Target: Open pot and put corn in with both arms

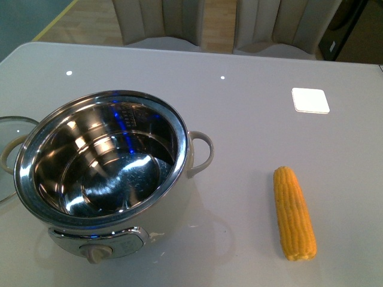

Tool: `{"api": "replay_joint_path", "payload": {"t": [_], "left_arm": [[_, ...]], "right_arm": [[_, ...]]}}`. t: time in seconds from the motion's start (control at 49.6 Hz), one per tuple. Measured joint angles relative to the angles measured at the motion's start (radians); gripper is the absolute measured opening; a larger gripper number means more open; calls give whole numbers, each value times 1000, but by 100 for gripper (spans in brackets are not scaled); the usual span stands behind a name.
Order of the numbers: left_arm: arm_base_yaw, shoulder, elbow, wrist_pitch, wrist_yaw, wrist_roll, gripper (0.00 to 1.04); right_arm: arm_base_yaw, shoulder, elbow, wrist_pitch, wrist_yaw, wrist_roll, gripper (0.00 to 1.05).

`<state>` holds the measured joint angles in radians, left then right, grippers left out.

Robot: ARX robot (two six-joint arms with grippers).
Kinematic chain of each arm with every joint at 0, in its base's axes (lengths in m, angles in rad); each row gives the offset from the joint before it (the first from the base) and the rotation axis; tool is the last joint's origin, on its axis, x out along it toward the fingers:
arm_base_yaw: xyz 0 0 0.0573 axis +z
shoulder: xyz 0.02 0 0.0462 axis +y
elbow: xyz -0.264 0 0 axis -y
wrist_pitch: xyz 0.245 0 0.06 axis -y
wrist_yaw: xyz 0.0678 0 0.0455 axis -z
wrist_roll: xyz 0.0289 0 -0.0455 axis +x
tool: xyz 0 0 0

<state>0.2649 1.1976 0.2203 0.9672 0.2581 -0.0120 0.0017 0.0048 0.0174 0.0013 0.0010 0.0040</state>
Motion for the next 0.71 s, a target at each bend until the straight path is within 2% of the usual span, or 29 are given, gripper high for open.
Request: {"api": "replay_joint_path", "payload": {"t": [0.121, 0.242, 0.343, 0.585, 0.646, 0.706], "left_arm": [[-47, -93, -56, -38, -48, 1, 19], [-79, -168, -94, -79, -83, -1, 3], [-113, -197, -151, -43, -111, 2, 3], [-169, -397, -193, -204, -171, 3, 3], [-234, -461, -201, -262, -249, 3, 3], [-256, -500, -206, -296, -248, 3, 3]], "right_arm": [[0, 0, 0, 0, 0, 0, 96], [0, 0, 0, 0, -1, 0, 96], [0, 0, 0, 0, 0, 0, 96], [0, 0, 0, 0, 0, 0, 96], [0, 0, 0, 0, 0, 0, 96], [0, 0, 0, 0, -1, 0, 96]]}}
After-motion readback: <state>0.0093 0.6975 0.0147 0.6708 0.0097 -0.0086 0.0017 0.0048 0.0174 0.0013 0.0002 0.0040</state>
